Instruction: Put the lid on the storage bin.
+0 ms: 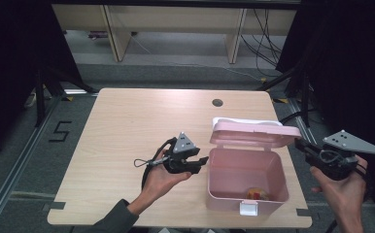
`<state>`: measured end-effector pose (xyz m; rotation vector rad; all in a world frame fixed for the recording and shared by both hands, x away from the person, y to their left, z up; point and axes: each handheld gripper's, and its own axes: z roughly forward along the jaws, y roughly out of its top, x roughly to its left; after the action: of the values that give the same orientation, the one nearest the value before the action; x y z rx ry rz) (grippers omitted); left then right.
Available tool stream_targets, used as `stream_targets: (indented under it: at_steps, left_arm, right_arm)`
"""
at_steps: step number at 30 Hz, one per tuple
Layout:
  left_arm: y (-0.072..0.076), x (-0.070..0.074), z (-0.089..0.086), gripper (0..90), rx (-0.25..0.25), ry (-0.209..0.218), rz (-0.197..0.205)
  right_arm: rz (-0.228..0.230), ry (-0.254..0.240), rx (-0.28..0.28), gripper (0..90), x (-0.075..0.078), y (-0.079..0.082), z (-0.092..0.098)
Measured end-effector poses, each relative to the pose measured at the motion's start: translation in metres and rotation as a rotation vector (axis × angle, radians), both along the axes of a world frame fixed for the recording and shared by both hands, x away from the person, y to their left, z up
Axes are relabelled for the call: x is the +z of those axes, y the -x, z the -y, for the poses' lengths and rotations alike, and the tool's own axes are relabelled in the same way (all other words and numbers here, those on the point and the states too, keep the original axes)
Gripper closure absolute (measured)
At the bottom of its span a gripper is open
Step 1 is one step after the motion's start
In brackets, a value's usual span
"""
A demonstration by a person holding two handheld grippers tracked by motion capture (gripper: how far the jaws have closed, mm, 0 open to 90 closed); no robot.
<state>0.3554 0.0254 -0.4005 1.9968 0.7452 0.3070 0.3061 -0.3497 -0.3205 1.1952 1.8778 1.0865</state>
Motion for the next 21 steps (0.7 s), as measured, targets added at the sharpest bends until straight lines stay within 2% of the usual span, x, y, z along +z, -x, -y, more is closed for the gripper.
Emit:
stream_targets:
  at_steps: [1,3,4,5,8,9,10,11,13,14,18,19,20,21]
  left_arm:
    - [0.004,0.0,-0.002,54.1,-0.001,0.011,-0.001]
    - [0.013,0.001,-0.01,48.9,-0.016,0.017,-0.002]
    - [0.013,0.001,-0.01,47.1,-0.016,0.017,-0.002]
    - [0.019,0.001,-0.016,45.1,-0.024,0.005,-0.008]
    - [0.025,-0.001,-0.021,41.6,-0.018,0.003,-0.008]
    - [0.026,-0.002,-0.025,40.3,-0.028,-0.013,-0.01]
    - [0.029,-0.003,-0.027,39.2,-0.017,-0.004,-0.015]
    - [0.03,-0.005,-0.031,38.1,-0.02,-0.015,-0.015]
    - [0.034,-0.006,-0.035,37.5,-0.013,-0.017,-0.018]
    - [0.036,-0.007,-0.037,37.3,-0.004,-0.012,-0.017]
    - [0.043,-0.01,-0.045,35.5,-0.021,-0.026,-0.017]
    - [0.045,-0.01,-0.048,35.3,-0.022,-0.049,-0.012]
    - [0.049,-0.012,-0.049,34.9,-0.015,-0.027,-0.014]
    - [0.051,-0.013,-0.052,34.5,-0.013,-0.032,-0.01]
  right_arm:
    - [-0.032,-0.017,-0.003,87.6,0.0,0.003,-0.001]
    - [-0.022,-0.005,0.01,87.4,-0.002,0.007,0.0]
    - [-0.022,-0.005,0.01,87.4,-0.002,0.007,0.0]
    - [-0.033,-0.016,0.019,87.2,-0.003,0.011,0.002]
    - [-0.03,-0.025,0.015,87.0,-0.005,0.014,0.002]
    - [-0.041,-0.031,0.021,86.8,-0.006,0.016,0.002]
    - [-0.029,-0.021,0.029,86.7,-0.007,0.017,0.003]
    - [-0.028,-0.018,0.032,86.5,-0.009,0.021,0.004]
    - [-0.033,-0.037,0.026,86.4,-0.011,0.023,0.003]
    - [-0.027,-0.027,0.04,86.3,-0.011,0.024,0.004]
    - [-0.023,-0.021,0.039,85.8,-0.016,0.029,0.003]
    - [-0.02,-0.017,0.043,85.7,-0.017,0.031,0.004]
    - [-0.03,-0.04,0.028,85.6,-0.018,0.033,0.003]
    - [-0.028,-0.029,0.047,85.3,-0.021,0.034,0.005]
